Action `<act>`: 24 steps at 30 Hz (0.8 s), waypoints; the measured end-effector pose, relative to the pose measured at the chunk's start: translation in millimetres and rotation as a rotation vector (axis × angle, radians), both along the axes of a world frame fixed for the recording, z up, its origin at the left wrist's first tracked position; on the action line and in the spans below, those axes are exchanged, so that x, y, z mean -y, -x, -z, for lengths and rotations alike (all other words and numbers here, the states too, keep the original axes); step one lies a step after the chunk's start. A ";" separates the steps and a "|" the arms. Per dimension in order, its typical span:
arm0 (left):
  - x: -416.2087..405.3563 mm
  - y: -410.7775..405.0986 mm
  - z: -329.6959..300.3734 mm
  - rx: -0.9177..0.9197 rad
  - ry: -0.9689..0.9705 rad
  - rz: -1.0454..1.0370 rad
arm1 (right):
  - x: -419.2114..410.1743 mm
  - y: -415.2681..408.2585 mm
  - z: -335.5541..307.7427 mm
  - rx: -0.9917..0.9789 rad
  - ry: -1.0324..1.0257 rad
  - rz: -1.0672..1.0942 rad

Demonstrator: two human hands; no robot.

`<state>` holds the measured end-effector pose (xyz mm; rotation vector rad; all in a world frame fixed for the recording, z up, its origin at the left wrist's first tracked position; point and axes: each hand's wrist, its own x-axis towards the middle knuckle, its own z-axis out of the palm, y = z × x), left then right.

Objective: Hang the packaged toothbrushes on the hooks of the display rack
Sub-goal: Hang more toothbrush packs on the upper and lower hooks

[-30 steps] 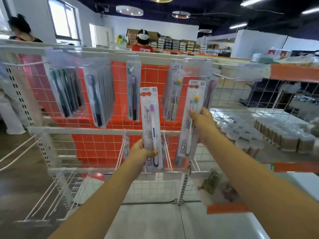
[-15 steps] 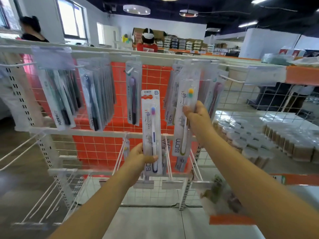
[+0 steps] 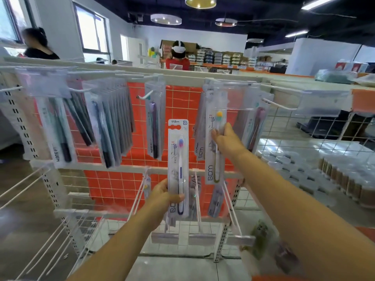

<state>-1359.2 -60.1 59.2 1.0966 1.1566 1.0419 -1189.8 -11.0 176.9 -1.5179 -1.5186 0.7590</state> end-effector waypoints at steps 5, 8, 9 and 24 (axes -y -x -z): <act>-14.5 4.4 2.6 -0.010 0.022 -0.030 | -25.6 0.8 -6.3 0.083 0.022 0.022; -22.0 6.7 3.2 -0.006 0.011 -0.038 | -38.9 1.9 -7.5 0.152 0.031 0.065; -23.5 7.2 3.5 -0.003 0.008 -0.042 | -42.6 2.5 -7.6 0.157 0.035 0.079; 3.0 18.5 -2.6 0.006 -0.015 -0.016 | -16.6 -6.1 18.1 0.419 0.236 0.098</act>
